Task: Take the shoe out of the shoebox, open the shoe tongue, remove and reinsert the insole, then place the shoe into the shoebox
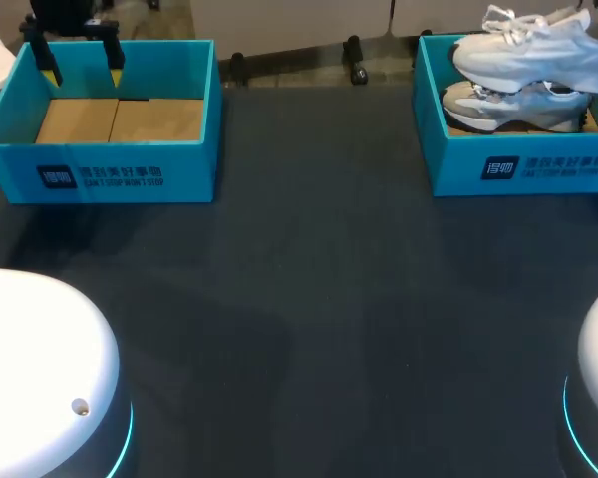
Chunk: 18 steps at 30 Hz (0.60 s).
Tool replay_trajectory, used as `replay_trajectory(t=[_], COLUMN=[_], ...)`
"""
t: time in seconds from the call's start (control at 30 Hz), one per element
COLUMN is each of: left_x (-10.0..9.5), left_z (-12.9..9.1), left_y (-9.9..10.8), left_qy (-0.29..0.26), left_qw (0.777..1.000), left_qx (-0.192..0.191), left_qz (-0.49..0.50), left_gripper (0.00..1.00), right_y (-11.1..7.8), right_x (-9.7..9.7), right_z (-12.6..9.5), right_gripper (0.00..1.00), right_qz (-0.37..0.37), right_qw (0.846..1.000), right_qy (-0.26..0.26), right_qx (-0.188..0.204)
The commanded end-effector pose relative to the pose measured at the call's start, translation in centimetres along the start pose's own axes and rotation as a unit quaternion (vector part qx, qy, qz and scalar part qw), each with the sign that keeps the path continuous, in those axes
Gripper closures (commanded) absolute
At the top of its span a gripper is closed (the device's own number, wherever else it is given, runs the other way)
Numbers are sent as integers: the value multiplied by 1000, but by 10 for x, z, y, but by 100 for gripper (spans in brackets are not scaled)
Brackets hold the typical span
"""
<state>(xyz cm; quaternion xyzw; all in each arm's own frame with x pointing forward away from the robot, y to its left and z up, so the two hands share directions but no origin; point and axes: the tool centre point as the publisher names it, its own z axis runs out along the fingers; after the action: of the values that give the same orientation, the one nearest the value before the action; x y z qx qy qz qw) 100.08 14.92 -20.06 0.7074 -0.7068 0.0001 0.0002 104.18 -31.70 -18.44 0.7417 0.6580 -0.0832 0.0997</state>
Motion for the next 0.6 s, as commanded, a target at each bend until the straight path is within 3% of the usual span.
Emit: replay_trajectory(t=[0.03,0.5,0.6], left_x=[0,0,0], left_z=[0,0,0], left_y=[0,0,0], left_qy=[0,0,0], left_qw=[1000,1000,1000], left_qx=[0,0,0], left_qz=[0,0,0], left_gripper=[0,0,0], right_y=[-2,-2,-16], right_x=[2,2,5], right_z=[-9,-9,-13], right_gripper=[100,100,100], right_qz=[1,1,-2], right_qw=[1000,1000,1000], right_qy=[-3,-3,-3], right_qx=[-1,-1,-10])
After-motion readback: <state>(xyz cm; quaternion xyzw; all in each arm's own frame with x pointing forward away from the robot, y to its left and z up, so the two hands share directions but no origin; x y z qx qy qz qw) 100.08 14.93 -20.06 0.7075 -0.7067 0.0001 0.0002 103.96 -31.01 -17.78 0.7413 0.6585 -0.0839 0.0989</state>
